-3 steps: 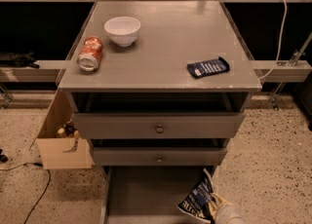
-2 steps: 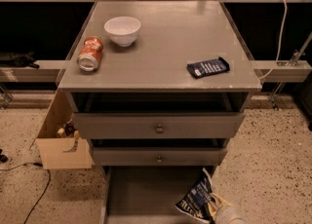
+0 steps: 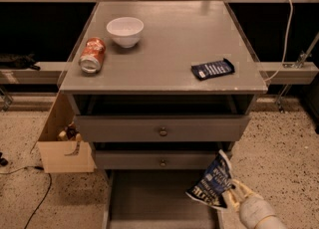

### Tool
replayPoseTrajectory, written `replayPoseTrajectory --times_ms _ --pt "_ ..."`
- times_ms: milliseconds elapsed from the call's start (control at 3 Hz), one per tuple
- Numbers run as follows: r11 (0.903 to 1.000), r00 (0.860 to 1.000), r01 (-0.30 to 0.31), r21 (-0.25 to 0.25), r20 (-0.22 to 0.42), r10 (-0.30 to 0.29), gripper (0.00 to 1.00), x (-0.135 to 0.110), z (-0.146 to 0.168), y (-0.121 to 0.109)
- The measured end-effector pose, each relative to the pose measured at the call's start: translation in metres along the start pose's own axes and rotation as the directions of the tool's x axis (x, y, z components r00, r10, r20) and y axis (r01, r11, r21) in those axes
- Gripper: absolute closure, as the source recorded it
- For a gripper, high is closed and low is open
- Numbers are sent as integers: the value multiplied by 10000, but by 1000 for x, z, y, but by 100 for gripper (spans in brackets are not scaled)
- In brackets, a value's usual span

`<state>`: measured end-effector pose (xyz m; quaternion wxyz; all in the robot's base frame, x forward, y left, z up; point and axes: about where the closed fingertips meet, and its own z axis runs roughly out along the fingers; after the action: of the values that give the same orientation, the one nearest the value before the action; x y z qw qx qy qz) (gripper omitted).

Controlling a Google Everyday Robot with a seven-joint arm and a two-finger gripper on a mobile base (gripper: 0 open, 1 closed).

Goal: Pick blue chip bag from bottom drawer and place on counter

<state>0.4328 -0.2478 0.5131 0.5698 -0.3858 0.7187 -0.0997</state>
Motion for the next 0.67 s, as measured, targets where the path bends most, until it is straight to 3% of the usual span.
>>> replayPoseTrajectory --times_ms 333,667 --pt "9988 9994 -91 484 330 75 100 -18 -21 -21" --pt "9986 9996 -100 512 271 87 100 -16 -21 -21"
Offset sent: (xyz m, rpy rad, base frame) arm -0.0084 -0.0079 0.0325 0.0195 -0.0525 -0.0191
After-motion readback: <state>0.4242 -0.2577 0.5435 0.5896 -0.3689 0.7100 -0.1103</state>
